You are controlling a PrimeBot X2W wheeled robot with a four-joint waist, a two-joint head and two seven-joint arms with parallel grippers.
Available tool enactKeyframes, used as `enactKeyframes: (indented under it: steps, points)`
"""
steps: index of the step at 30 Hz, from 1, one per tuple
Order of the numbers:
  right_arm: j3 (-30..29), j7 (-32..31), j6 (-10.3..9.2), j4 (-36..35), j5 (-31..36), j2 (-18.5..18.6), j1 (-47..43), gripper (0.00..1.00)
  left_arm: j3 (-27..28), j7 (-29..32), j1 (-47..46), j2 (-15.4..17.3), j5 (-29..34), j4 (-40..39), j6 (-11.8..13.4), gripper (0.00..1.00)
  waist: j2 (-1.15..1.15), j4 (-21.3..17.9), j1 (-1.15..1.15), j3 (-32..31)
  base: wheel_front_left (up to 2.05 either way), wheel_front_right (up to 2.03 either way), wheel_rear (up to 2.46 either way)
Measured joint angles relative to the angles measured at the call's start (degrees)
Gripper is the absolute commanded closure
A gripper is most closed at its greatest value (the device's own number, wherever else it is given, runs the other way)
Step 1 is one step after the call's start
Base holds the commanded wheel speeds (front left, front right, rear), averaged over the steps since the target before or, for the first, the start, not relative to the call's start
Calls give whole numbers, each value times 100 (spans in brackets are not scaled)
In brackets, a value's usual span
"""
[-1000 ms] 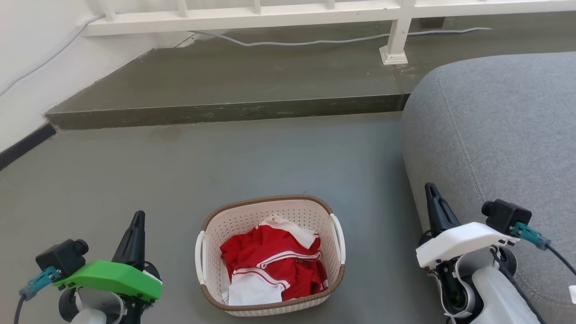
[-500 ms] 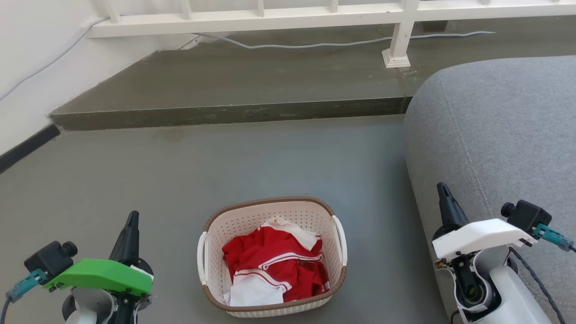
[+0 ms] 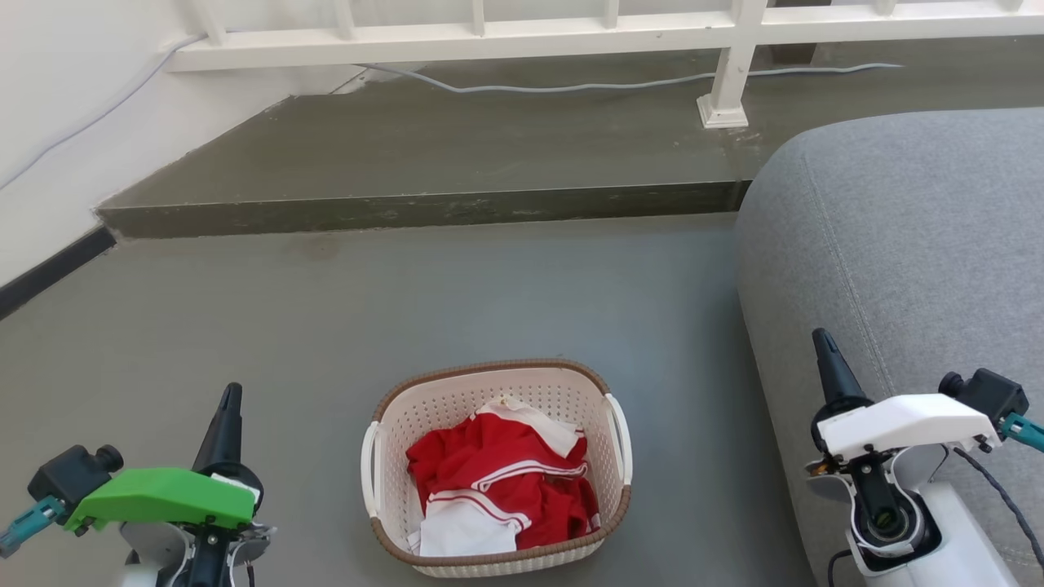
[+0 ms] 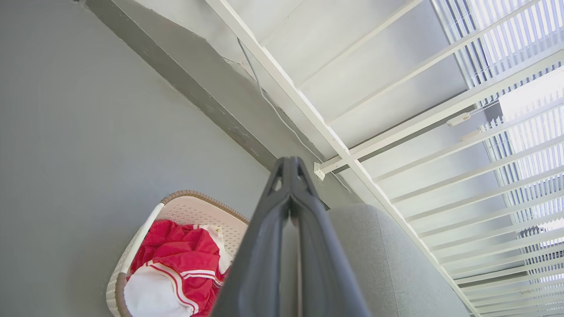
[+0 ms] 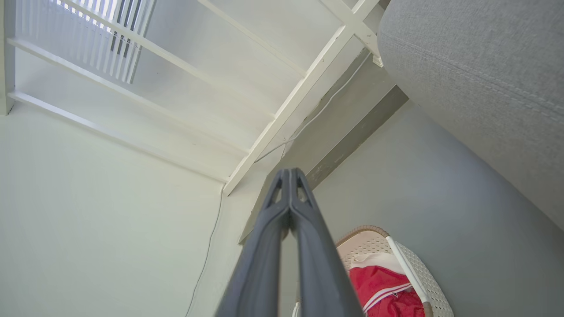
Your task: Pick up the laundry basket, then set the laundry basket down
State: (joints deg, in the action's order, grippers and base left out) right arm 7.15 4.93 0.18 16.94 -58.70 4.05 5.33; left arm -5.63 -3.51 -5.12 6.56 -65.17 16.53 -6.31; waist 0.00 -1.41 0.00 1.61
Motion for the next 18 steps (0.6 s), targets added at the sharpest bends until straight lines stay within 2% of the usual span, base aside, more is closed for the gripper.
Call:
enactKeyframes:
  steps: [18]
  points:
    - [-454,-321,237,-24,-1323,1,-3,100,359,349,0,-165,-1018,-11,-32,100,0,54,0,-56,0,0,0]
